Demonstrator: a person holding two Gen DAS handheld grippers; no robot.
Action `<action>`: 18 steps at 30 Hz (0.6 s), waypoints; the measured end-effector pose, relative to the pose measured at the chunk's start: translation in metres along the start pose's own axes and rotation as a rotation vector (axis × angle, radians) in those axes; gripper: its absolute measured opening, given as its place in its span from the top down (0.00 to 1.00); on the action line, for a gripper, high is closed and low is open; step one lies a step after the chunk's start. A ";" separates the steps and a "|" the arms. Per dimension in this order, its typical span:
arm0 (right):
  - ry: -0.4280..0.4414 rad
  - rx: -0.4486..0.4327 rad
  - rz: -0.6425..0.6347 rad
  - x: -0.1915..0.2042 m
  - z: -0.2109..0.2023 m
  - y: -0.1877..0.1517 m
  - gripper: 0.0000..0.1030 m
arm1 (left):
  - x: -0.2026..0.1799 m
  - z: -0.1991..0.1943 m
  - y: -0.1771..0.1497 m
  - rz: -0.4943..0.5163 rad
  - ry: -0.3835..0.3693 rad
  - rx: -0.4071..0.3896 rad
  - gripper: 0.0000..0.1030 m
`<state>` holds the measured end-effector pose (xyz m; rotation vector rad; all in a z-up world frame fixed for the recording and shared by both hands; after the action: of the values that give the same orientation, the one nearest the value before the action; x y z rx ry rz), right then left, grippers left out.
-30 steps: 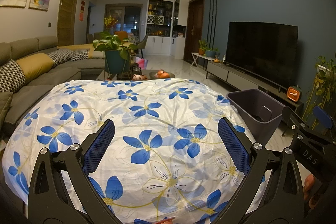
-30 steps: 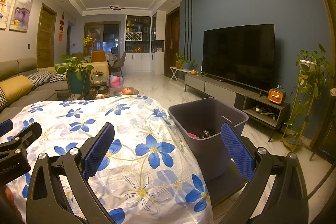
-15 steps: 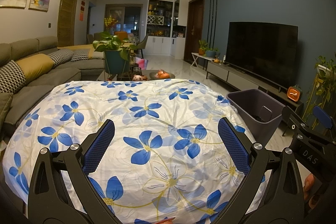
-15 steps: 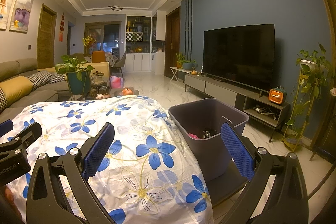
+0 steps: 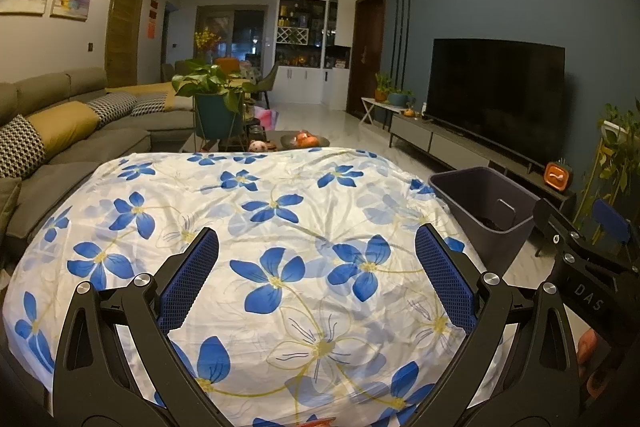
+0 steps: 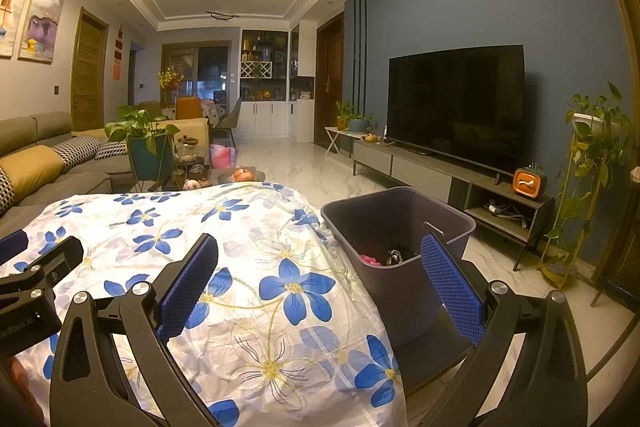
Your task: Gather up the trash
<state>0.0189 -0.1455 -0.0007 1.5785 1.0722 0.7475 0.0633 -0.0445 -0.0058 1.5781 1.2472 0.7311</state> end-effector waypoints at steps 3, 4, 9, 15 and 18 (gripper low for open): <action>0.001 -0.001 0.001 0.000 0.000 0.000 0.05 | -0.002 0.001 0.000 0.007 -0.004 -0.001 0.09; 0.000 -0.001 0.001 0.000 0.000 0.000 0.05 | -0.002 0.001 0.000 0.011 -0.004 -0.002 0.12; -0.001 0.000 0.004 0.000 0.001 0.001 0.05 | -0.003 0.003 -0.001 0.021 -0.010 0.004 0.21; 0.001 0.000 0.004 0.000 0.001 0.001 0.05 | -0.003 0.000 0.001 0.016 -0.012 -0.008 0.21; -0.001 -0.002 0.005 0.000 0.001 0.002 0.05 | -0.003 -0.001 0.001 0.012 -0.012 -0.006 0.21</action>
<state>0.0205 -0.1465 0.0010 1.5804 1.0675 0.7508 0.0621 -0.0468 -0.0047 1.5843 1.2263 0.7313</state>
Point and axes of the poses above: each gripper's, at about its wrist camera, not at the fingertips, and z roughly the way its jaws point, x to its left, y to its top, the point moved 4 cm from there along z, roughly the way its jaws point, and after that the axes turned 5 degrees about -y, right-handed, at the moved point
